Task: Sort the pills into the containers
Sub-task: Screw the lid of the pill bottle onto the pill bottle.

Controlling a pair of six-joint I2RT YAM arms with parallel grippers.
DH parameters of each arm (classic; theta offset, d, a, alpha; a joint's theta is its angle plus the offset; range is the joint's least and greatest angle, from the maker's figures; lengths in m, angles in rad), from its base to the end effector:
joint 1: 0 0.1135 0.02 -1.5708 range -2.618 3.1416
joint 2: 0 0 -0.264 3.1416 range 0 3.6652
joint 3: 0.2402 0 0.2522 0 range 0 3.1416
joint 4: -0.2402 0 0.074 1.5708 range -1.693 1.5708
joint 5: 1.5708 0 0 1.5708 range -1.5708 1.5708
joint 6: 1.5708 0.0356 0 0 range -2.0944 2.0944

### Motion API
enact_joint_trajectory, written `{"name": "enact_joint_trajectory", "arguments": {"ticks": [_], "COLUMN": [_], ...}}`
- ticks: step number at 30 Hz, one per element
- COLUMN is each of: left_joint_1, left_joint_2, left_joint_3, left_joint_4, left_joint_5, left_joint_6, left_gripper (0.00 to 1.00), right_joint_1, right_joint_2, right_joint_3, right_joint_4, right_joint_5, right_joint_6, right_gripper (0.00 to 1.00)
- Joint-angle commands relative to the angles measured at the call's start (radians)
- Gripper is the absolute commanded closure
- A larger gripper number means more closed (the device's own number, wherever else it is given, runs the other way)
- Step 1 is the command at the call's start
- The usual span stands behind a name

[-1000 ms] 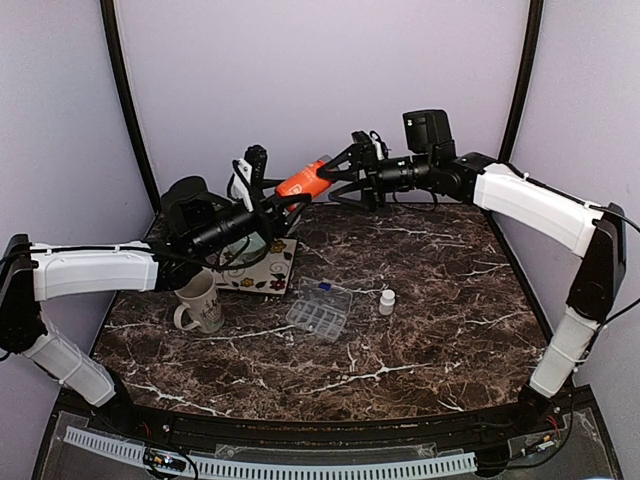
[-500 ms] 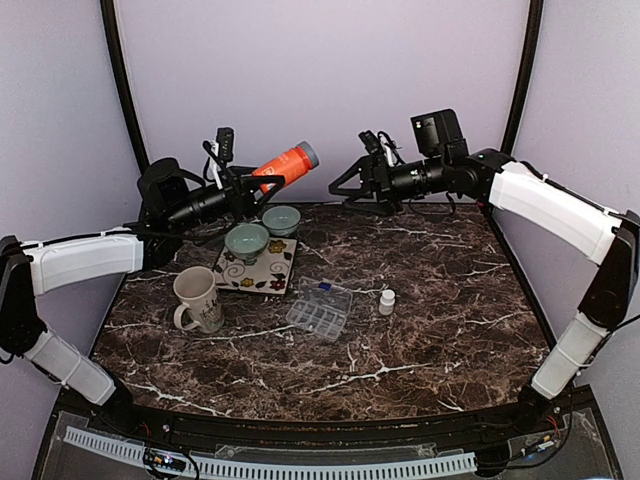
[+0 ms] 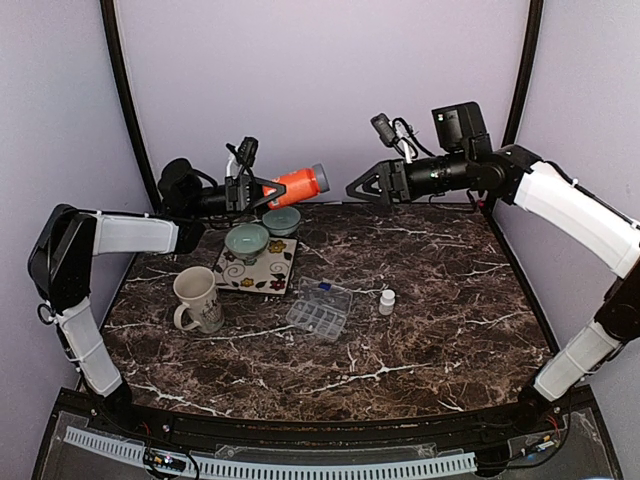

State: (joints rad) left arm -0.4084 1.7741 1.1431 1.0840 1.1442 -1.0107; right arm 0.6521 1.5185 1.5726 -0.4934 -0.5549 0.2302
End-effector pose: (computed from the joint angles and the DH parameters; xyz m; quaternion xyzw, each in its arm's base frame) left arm 0.3416 -0.1831 0.3148 0.3061 0.5619 -0.6822 0.3538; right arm 0.2604 0.2224 0.4060 -0.3136 0.7632 0.4292 0.3675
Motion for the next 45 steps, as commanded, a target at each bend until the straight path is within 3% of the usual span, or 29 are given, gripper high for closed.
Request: {"name": "enact_joint_trajectory", "arguments": {"ticks": [1, 12, 22, 45], "left_joint_1": [-0.001, -0.001, -0.002, -0.034], "left_joint_2": [0.012, 0.110, 0.147, 0.182], "left_joint_3": [0.065, 0.118, 0.152, 0.205], "left_joint_4": [0.278, 0.594, 0.654, 0.656], "left_joint_5": [0.151, 0.234, 0.262, 0.320], "left_joint_6": [-0.283, -0.657, -0.741, -0.800], "left_gripper": [0.92, 0.94, 0.96, 0.96], "right_joint_1": [0.006, 0.038, 0.110, 0.123], "right_joint_2": [-0.007, 0.046, 0.102, 0.164], "right_joint_3": [0.034, 0.115, 0.179, 0.226], "right_joint_4": [-0.017, -0.059, -0.108, -0.093], "right_joint_5": [0.024, -0.007, -0.023, -0.028], "right_joint_6": [-0.134, -0.197, -0.230, -0.233], "right_gripper": [0.24, 0.23, 0.23, 0.23]}}
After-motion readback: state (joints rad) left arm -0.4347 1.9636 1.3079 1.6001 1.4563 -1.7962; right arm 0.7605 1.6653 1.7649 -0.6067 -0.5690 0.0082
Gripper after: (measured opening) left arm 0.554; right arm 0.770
